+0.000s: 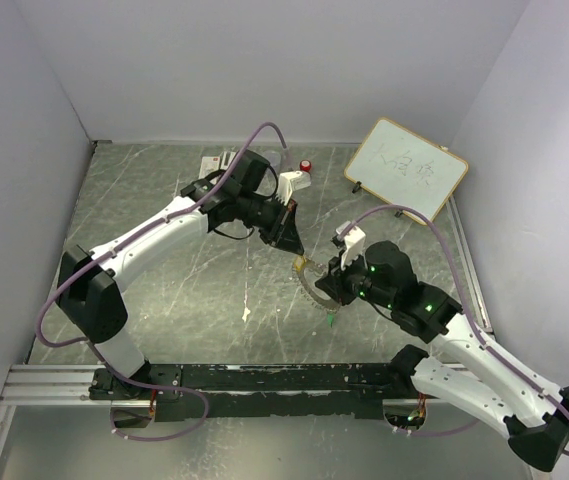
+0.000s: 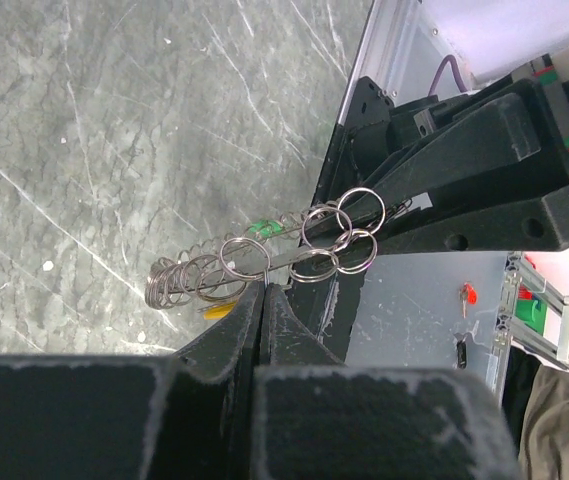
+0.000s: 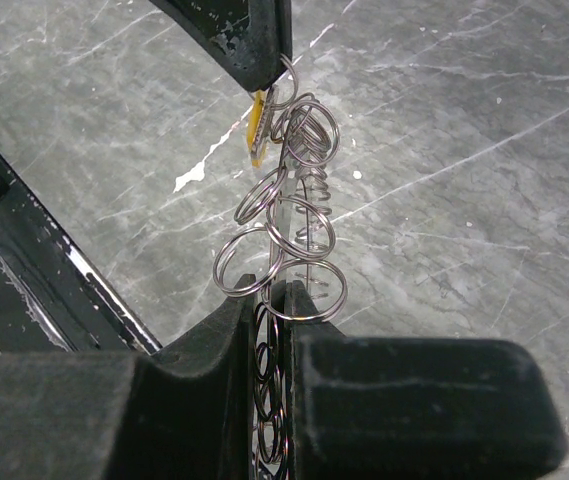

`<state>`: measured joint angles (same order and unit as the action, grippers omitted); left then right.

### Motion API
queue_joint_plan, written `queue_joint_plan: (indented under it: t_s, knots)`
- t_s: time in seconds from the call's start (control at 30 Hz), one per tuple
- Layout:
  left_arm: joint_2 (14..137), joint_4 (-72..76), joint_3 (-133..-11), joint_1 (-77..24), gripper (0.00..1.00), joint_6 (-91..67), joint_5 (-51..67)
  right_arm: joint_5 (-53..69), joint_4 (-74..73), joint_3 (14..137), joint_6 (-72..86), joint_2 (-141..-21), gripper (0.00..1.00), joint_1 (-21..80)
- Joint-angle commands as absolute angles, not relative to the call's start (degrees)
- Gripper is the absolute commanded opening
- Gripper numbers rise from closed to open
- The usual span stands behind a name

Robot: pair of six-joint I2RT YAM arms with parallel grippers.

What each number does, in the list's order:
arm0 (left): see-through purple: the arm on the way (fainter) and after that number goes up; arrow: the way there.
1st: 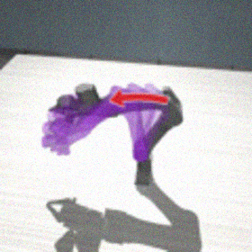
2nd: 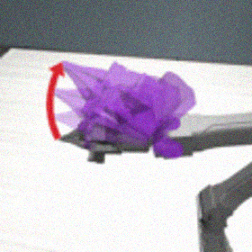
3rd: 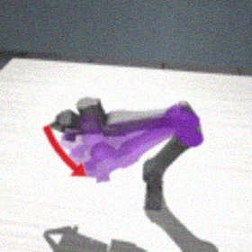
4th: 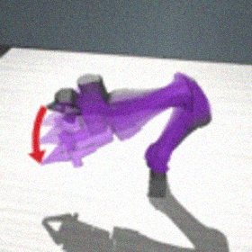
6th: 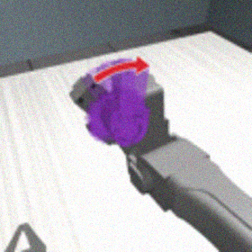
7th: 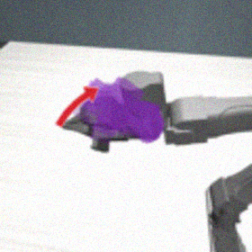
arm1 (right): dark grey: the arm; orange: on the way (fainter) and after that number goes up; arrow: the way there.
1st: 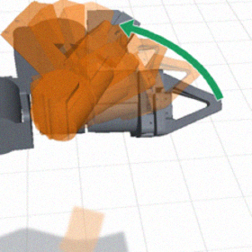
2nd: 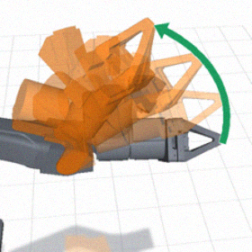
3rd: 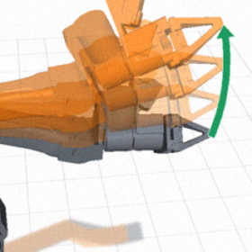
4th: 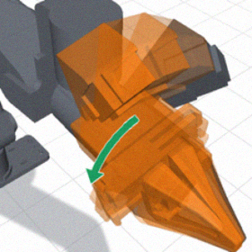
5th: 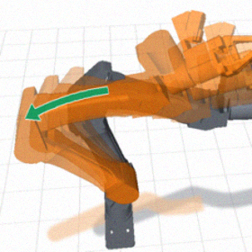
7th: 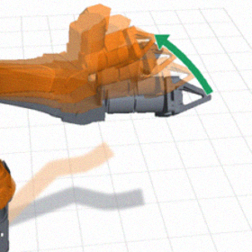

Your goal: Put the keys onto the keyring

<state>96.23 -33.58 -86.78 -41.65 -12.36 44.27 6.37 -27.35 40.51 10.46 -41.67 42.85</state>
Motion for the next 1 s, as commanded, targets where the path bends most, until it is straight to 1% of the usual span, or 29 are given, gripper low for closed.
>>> queue_joint_plan:
  t_s: [0.0,0.97]
  knots:
    - [95.7,-34.7,-89.3,-41.4,0.07,-11.7,45.0,4.8,-25.9,42.5,10.9,-41.1,0.00,44.2]
    - [94.7,-36.4,-87.0,-41.3,0.07,-10.7,45.6,0.0,-26.4,43.3,11.3,-42.4,0.00,48.6]
